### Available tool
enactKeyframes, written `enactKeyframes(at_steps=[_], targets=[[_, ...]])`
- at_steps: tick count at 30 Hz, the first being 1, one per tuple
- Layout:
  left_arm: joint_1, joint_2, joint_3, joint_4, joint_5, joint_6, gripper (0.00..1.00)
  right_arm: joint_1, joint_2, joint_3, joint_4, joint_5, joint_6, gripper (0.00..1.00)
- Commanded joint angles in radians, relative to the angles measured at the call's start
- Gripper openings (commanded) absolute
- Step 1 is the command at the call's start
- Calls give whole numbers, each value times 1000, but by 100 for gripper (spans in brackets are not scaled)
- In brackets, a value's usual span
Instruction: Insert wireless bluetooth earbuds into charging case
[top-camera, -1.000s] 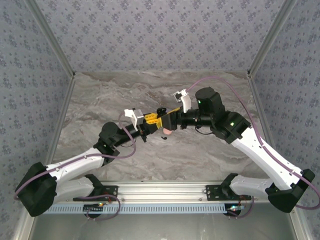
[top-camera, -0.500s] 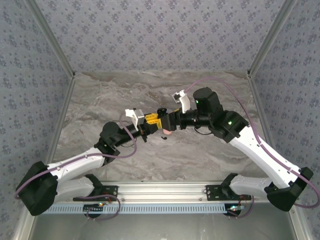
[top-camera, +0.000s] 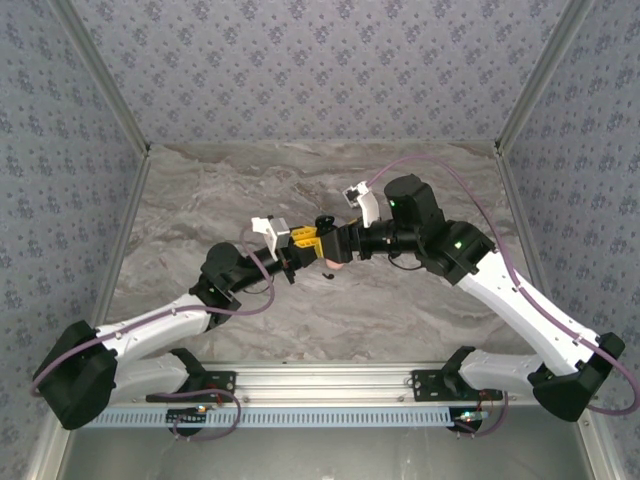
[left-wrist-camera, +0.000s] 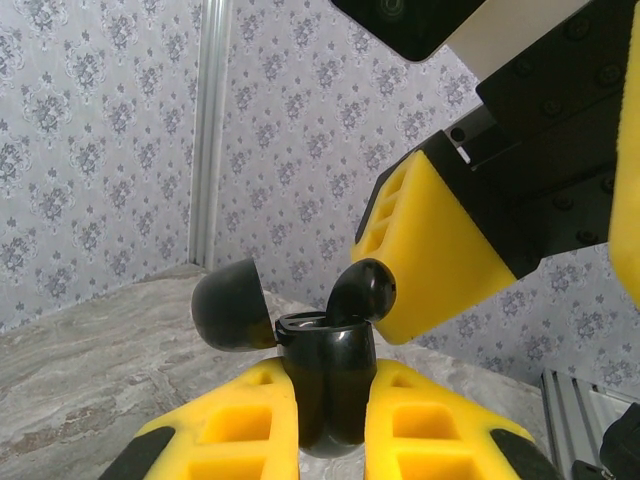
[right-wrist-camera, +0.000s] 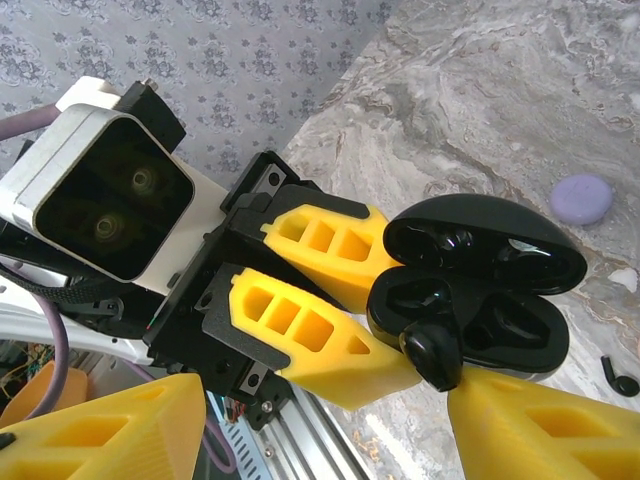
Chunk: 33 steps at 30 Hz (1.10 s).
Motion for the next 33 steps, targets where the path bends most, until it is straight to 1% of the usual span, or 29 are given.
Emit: enactKeyframes(at_steps=[1,10,33], targets=[[-2,-1,37,56,-8,-10,0,5,3,32,-18,-27,-9,66],[-3,14,40,52,-4,-7,0,4,9,40,0,-35,-6,64],[-2,40,43,52,1,0,0,1,39,56,14,-50,-10,64]])
